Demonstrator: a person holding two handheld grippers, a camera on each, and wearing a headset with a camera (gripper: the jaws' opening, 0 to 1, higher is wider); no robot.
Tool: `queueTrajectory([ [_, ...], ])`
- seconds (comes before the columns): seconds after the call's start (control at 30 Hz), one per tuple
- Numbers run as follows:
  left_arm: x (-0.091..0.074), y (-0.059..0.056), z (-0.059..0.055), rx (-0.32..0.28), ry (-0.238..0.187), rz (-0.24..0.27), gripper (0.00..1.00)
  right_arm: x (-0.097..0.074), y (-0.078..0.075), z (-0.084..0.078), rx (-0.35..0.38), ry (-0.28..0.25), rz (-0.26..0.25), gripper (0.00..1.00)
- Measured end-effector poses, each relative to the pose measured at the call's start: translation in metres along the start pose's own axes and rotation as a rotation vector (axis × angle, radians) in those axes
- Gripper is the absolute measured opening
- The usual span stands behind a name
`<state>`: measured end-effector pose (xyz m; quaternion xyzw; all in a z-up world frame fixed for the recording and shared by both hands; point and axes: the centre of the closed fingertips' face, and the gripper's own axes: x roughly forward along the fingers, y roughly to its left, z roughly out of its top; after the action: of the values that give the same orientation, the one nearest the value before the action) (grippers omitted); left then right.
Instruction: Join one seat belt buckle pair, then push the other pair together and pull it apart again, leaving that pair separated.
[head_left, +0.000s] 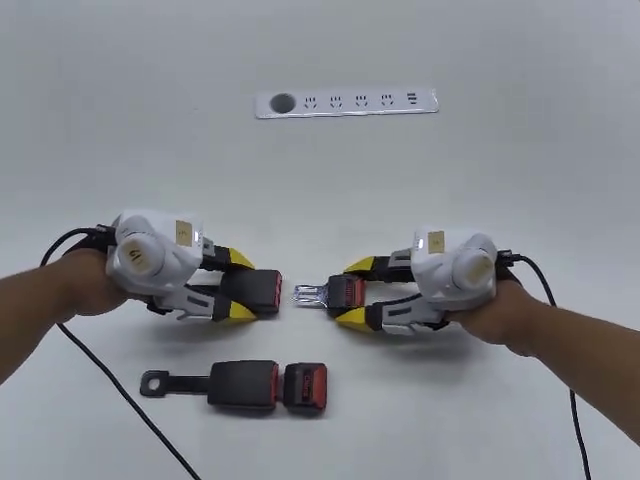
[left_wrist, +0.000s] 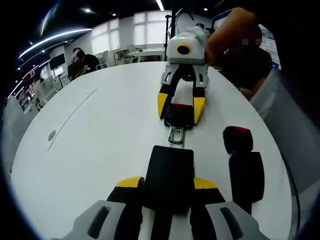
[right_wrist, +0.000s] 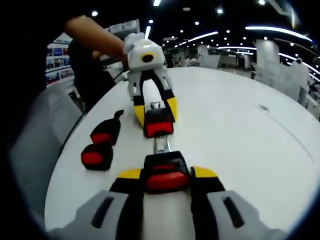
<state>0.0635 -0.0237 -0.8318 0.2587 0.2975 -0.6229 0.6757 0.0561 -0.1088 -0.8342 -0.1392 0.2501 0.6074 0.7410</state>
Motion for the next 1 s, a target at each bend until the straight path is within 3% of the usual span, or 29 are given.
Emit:
queueTrajectory([
  [0.2, 0.0, -0.001, 0.0, 0.012, 0.005, -0.005, 0.37, 0.014, 0.001, 0.006, -0.043, 0.008, 0.004, 0.36],
  [0.37, 0.002, -0.002, 0.002, 0.028, 0.009, -0.018, 0.37, 0.023, 0.004, 0.012, -0.021, 0.005, 0.013, 0.36],
  [0.4, 0.003, -0.003, 0.001, 0.042, 0.014, -0.025, 0.37, 0.025, 0.002, 0.013, -0.061, 0.016, 0.009, 0.36],
  [0.43, 0.003, -0.003, 0.001, 0.035, 0.011, -0.026, 0.37, 0.024, 0.004, 0.013, -0.032, 0.01, 0.013, 0.36],
  [1.0, 0.005, 0.001, 0.0, 0.057, 0.034, -0.043, 0.35, 0.032, 0.004, 0.017, -0.013, 0.049, 0.019, 0.36],
])
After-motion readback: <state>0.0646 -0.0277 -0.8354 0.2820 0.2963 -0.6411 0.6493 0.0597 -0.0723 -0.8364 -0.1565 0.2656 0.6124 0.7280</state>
